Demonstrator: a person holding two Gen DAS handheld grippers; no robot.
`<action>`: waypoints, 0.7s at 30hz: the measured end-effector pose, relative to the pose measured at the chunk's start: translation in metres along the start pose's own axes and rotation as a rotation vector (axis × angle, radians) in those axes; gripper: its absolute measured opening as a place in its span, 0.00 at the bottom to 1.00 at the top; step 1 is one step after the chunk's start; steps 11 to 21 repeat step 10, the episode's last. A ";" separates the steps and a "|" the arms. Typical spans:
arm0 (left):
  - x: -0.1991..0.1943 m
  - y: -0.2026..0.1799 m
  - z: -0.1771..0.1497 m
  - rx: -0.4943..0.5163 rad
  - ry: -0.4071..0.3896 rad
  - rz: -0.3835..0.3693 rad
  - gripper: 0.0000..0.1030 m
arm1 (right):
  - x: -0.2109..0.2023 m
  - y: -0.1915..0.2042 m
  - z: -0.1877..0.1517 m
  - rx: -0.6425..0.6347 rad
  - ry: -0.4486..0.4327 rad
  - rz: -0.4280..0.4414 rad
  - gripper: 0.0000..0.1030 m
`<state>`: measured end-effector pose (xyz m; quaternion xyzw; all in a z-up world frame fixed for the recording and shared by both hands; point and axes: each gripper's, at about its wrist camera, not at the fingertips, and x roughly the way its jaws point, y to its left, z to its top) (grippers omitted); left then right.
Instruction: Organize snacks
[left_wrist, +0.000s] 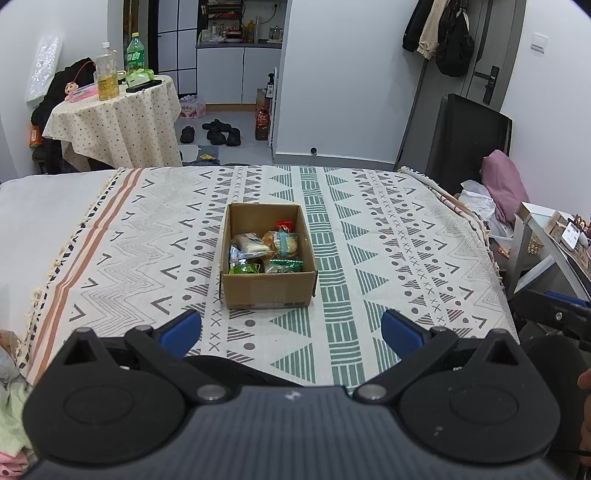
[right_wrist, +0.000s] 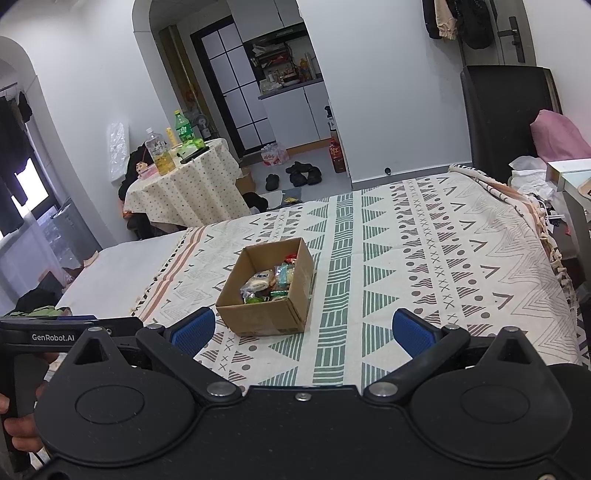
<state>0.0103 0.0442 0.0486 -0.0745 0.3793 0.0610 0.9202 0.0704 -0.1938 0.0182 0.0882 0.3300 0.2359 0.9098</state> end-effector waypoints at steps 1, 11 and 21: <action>0.000 0.000 0.000 0.003 0.000 -0.002 1.00 | -0.001 -0.003 0.000 0.002 0.000 -0.001 1.00; 0.002 -0.003 -0.001 0.009 0.006 -0.011 1.00 | 0.000 -0.008 0.000 0.013 0.003 -0.008 1.00; 0.002 -0.003 -0.001 0.009 0.006 -0.011 1.00 | 0.000 -0.008 0.000 0.013 0.003 -0.008 1.00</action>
